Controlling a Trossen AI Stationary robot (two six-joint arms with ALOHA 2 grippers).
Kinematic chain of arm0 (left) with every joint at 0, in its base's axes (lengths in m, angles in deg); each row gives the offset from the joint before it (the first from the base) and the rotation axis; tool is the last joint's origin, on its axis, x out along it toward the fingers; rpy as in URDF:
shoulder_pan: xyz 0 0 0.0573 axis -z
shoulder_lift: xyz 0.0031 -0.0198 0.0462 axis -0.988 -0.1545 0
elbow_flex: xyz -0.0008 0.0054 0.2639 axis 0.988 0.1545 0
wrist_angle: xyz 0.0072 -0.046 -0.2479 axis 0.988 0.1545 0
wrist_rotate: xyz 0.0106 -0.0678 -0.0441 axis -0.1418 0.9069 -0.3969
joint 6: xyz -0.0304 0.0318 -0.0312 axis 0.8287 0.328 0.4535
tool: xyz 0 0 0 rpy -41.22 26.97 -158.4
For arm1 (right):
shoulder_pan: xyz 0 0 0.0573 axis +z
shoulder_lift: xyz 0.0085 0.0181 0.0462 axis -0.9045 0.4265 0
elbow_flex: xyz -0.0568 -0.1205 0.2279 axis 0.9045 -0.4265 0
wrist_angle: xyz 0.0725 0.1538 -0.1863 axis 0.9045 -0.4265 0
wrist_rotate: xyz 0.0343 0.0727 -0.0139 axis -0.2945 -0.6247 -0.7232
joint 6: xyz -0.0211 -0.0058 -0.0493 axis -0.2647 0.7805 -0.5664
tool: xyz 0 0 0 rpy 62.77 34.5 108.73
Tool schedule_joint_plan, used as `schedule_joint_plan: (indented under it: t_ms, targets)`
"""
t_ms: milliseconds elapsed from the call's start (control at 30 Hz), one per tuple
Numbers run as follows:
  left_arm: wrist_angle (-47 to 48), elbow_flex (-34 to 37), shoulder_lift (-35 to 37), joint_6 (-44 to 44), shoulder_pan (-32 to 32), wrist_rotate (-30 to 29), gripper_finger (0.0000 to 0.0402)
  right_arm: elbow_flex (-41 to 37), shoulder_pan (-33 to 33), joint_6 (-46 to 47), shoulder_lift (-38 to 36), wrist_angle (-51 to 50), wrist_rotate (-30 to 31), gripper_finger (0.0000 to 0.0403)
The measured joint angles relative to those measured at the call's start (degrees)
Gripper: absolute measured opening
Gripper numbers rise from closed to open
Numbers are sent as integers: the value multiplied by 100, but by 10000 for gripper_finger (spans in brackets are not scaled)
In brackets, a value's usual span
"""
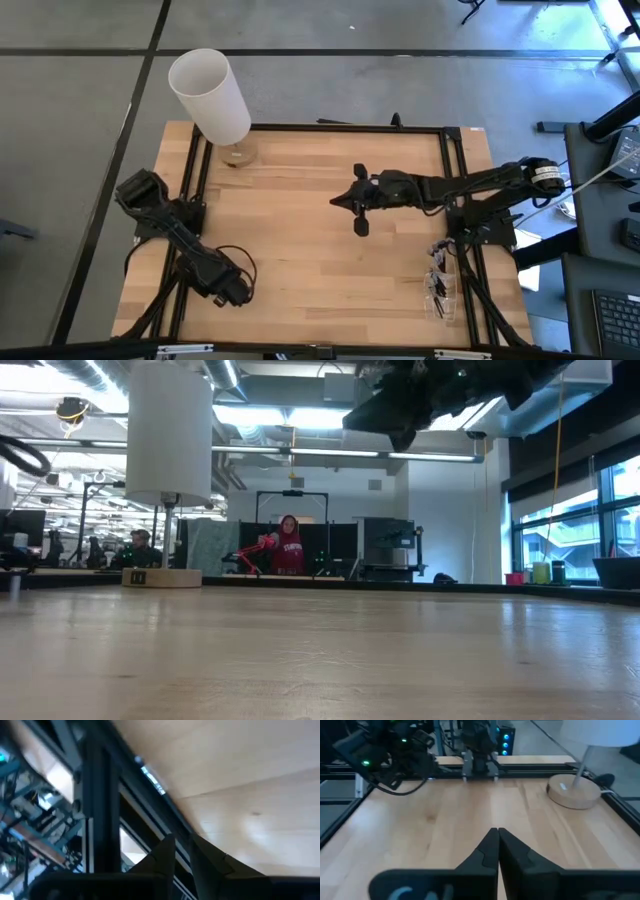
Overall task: Put items in baskets/containers
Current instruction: Put the eyeshadow brush into the transparent organizer
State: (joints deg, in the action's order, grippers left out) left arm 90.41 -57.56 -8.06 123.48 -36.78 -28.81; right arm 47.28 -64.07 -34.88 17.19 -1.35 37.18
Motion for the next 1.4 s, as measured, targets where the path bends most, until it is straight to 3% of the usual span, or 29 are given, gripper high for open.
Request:
schedule_joint_plan:
  t_ms: [467, 667, 767, 1133, 1400]
  targets:
    - [-270, 206, -323, 318, 175, 98, 3, 2, -214, -167, 0, 72, 0, 7]
    - [-266, 181, -971, -15, 293, 821, 3, 2, -236, -139, 0, 40, -38, 7]
    - [-243, 129, -1132, -5, 328, 901, 3, 2, -236, -132, 0, 2, -99, 7]
    - [-387, 71, -1259, 406, 348, 819, 2, 2, -234, -79, 0, -125, -99, 7]
    - [-321, -73, -1262, 808, 449, 401, 3, 2, -234, -99, 0, -124, -99, 7]
